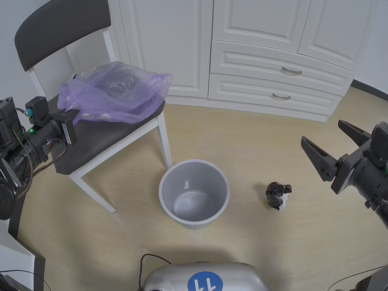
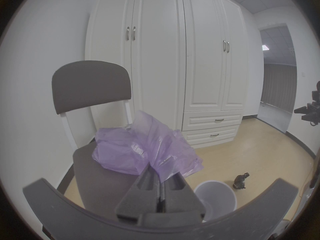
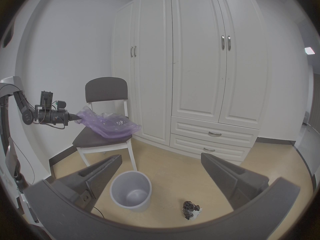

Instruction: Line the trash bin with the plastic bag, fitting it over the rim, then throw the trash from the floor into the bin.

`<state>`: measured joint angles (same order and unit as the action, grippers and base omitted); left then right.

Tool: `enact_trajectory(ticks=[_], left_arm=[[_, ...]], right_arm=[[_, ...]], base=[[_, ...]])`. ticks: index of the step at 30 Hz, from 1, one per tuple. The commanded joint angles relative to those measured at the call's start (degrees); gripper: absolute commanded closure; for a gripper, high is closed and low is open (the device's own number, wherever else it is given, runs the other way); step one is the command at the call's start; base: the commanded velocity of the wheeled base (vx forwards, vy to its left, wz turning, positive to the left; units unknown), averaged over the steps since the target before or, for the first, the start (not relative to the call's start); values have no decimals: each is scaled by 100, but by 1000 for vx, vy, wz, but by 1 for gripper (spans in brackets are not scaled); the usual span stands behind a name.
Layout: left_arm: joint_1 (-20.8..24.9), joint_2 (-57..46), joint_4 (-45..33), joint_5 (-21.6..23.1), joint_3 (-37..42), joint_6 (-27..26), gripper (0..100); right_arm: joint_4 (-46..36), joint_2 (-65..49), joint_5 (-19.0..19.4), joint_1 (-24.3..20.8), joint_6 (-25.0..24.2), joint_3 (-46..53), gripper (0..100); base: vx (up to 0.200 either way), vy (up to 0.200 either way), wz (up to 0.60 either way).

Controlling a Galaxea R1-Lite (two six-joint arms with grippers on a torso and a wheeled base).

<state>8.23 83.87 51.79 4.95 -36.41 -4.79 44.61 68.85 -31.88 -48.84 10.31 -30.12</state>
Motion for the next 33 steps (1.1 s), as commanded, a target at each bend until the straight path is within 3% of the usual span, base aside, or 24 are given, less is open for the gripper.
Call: enact_trajectory(ticks=[1,6,9,13,20,22,24,25,33], left_arm=[[21,-248,-11,-38,108,-136,100],[504,-451,-11,-354,337,-549,100],[1128,-626,-19,-1101,433,-716,100],[1717,-670,-11,-1629,512,-734,100],[1990,-732,-134,-1664,565,-769,100],[2086,-785,-336,-1664,477,-830,100],[2130,-811,-371,-1664,460,-839,100],[2403,-943,-520,-1664,425,-839,100],[2464,-1101,-529,-1638,521,-857,100]], right_arm=[[4,111,-20,-12,67,129,0],[101,471,-222,-47,278,173,0],[690,849,-407,-153,278,200,0],[1208,1025,-442,-179,366,332,0],[1217,1042,-328,-223,261,296,0],[1182,1095,6,-249,-21,226,0],[1173,1104,103,-249,-82,209,0],[1103,1174,393,-276,-293,182,0],[1129,1763,472,-284,-583,129,0]], base=[[0,0,0],[0,0,0],[0,0,0],[0,0,0],[0,0,0],[0,0,0],[0,0,0],[0,0,0],[0,0,0]])
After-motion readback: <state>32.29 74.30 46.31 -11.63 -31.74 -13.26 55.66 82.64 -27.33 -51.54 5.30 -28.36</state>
